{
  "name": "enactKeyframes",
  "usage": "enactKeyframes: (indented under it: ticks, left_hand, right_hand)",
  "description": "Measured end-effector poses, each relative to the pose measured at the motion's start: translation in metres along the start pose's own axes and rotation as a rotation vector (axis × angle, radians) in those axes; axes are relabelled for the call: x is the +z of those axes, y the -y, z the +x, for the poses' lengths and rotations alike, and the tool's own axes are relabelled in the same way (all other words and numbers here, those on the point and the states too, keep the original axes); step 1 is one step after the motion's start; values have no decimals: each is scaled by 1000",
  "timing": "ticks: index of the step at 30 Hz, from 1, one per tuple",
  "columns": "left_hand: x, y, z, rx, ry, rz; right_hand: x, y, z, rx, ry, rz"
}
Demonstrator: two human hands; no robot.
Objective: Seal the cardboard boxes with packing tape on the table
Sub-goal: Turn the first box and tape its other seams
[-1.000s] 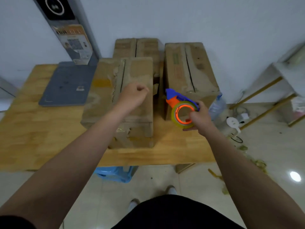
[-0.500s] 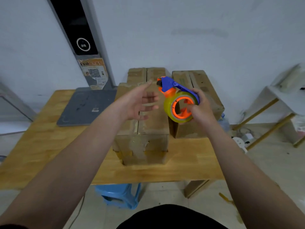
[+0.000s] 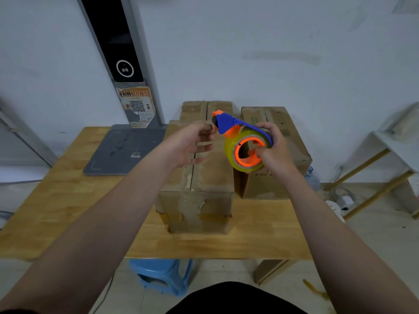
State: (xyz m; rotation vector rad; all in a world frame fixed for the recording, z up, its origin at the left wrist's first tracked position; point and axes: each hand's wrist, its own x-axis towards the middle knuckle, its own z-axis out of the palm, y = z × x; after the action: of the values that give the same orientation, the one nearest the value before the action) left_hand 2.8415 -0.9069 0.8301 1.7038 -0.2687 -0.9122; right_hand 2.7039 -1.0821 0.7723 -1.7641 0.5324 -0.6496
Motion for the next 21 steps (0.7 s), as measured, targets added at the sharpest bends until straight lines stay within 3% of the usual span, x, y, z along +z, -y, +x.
enactKeyframes:
  ticks: [9,17,21]
  left_hand:
    - [6,21,20,277,-344,307]
    - [2,58,37,231,-415,457]
    - [-31,71,38,223,-598,470]
  right_hand:
    - [-4,-25,20,-174,160,-163]
    - [-8,-48,31,-317,227,-332]
    - [-18,-63,31,-371,230,-359]
